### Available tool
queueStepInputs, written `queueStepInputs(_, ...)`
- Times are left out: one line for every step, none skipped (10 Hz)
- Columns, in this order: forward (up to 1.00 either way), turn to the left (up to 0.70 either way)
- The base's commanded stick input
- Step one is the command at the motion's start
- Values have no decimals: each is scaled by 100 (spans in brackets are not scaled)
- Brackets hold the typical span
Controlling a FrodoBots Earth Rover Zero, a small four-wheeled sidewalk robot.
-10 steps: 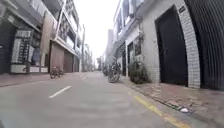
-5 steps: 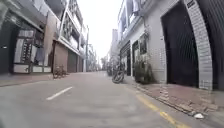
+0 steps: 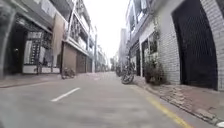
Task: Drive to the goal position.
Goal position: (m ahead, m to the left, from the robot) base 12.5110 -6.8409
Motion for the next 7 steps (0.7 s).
queueStepInputs(46, 46)
queueStepInputs(46, 46)
queueStepInputs(46, 46)
queueStepInputs(46, 46)
queueStepInputs(46, 46)
queueStepInputs(46, 46)
queueStepInputs(46, 35)
